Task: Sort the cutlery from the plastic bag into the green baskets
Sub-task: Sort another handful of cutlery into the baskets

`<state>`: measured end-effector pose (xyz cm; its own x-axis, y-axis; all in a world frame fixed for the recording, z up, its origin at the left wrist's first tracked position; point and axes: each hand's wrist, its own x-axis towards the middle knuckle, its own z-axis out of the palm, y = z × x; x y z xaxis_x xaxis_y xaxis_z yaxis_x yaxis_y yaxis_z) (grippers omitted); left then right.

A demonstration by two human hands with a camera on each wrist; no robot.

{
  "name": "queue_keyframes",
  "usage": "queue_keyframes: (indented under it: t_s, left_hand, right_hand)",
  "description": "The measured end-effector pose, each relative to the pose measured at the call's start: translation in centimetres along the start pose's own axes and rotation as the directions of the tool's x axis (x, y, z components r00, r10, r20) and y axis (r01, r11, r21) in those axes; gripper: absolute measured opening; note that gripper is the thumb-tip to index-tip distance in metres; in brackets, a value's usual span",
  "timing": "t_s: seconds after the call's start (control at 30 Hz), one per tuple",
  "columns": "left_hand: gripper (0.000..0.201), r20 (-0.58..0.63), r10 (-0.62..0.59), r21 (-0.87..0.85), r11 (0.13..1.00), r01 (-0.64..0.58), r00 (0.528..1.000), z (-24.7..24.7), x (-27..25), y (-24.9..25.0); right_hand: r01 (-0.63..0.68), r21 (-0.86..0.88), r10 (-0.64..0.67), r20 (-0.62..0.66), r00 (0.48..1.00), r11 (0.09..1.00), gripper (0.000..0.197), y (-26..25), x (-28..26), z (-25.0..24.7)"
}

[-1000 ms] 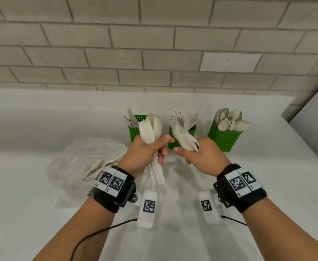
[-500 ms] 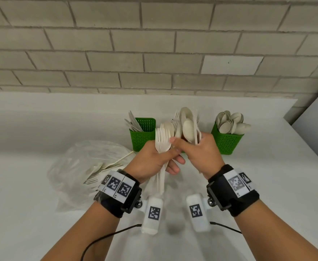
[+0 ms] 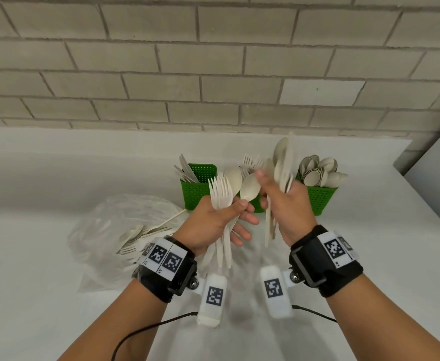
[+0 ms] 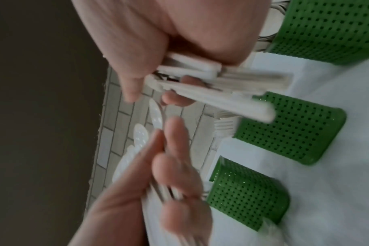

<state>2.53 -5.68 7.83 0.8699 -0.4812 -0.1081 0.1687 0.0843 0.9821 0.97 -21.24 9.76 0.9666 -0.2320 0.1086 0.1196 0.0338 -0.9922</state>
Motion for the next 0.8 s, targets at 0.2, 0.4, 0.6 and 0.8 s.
queue_keyframes:
  t_s: [0.2, 0.4, 0.6, 0.8]
  left_hand:
    - [0.036, 0.064, -0.019, -0.014, 1.0, 0.02, 0.998, -0.4, -0.1, 0.7]
    - [0.031, 0.041, -0.043, 0.073, 0.997, 0.04, 0.998, -1.0, -0.2, 0.5]
    - [0.026, 0.145, 0.031, 0.169, 0.984, -0.056, 0.989, -0.4, -0.2, 0.7]
    - [0.035, 0.065, -0.009, 0.042, 0.999, 0.006, 0.998, -1.1, -0.4, 0.0]
  right_hand:
    - [-0.086, 0.081, 0.082, 0.047, 0.996, 0.993, 0.021, 0.5, -0.2, 0.2]
    - [-0.069, 0.173, 0.074, -0.024, 0.997, 0.983, 0.017, -0.5, 1.0, -0.6]
    - [-0.049, -0.055, 0.061, 0.242, 0.968, 0.997, 0.027, -1.1, 0.2, 0.4]
    - [-0.079, 0.258, 0.109, -0.103, 0.989, 0.963, 0.016, -0.8, 1.7, -0.4]
